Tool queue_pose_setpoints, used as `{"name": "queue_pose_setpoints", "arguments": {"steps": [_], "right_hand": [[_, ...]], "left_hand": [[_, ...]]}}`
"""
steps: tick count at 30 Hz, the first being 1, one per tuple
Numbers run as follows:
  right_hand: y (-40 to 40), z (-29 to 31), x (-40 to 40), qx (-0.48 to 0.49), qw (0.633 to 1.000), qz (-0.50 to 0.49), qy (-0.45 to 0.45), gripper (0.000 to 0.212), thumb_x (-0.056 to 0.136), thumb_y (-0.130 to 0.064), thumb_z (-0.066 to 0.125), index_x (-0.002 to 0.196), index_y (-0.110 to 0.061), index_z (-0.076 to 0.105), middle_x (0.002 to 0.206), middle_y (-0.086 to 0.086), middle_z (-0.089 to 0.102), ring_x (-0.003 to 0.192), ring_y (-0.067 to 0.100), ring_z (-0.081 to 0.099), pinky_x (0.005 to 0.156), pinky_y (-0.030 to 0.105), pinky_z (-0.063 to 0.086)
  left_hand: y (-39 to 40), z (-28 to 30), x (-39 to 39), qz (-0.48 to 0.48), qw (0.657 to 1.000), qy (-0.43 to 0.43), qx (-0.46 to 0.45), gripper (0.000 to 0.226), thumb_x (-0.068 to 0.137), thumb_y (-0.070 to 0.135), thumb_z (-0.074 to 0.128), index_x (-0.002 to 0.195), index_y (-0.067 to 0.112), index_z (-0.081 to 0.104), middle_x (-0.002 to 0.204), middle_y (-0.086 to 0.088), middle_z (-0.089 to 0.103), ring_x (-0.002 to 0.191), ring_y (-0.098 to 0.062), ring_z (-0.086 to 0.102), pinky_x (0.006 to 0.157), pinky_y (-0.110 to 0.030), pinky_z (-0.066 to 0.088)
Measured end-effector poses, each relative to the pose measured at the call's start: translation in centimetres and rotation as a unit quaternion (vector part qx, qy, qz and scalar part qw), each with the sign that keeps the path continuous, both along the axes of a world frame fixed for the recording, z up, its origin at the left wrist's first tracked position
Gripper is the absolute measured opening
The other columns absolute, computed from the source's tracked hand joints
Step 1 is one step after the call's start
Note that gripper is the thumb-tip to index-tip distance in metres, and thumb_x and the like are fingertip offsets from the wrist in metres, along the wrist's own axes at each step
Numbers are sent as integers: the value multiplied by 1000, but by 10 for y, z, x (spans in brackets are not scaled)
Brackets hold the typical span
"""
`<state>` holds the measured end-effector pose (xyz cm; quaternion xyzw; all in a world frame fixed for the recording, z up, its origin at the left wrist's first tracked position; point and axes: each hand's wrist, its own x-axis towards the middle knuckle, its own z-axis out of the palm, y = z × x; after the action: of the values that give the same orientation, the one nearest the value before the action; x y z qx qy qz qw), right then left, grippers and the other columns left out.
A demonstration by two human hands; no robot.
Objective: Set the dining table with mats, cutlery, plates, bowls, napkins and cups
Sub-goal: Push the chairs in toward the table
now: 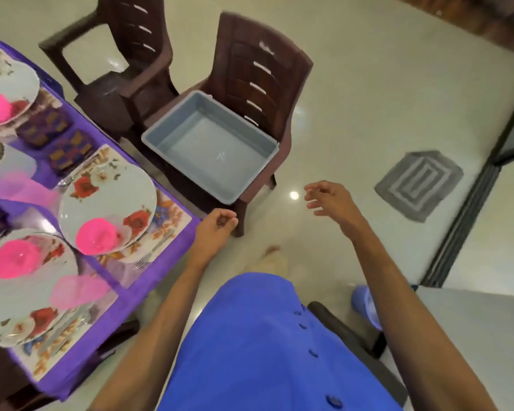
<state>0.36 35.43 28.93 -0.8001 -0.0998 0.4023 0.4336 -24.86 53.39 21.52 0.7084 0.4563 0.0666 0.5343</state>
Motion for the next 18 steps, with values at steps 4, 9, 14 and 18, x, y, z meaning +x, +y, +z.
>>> {"name": "queue_pose_setpoints", "arguments": {"steps": [4,9,14,18], "right_hand": [[39,-12,104,-2,999,42,5,17,97,-23,63,109,-21,75,101,5,78,85,18,74,81,37,60],[92,-3,234,-19,994,108,-13,17,96,-20,62,108,-21,75,97,3,77,85,19,74,79,36,58],[153,13,337,-33,984,169,-35,18,96,-19,61,108,-21,75,97,2,77,84,18,75,76,36,59],[221,-2,371,-38,958,282,-14,19,99,-16,58,107,-17,74,97,4,77,84,19,73,76,35,56]], "left_hand": [[18,-15,99,48,999,10,-2,8,96,24,74,103,28,72,98,17,72,94,-6,68,92,-25,52],[53,-24,212,116,992,15,-38,6,97,27,70,98,33,71,99,14,73,98,-9,69,96,-32,55],[81,-15,291,198,978,30,-63,4,96,34,68,100,34,71,103,10,74,101,-12,71,96,-37,56],[96,-14,316,289,954,35,-67,5,96,31,70,101,30,71,102,5,75,100,-15,72,95,-36,55]]}}
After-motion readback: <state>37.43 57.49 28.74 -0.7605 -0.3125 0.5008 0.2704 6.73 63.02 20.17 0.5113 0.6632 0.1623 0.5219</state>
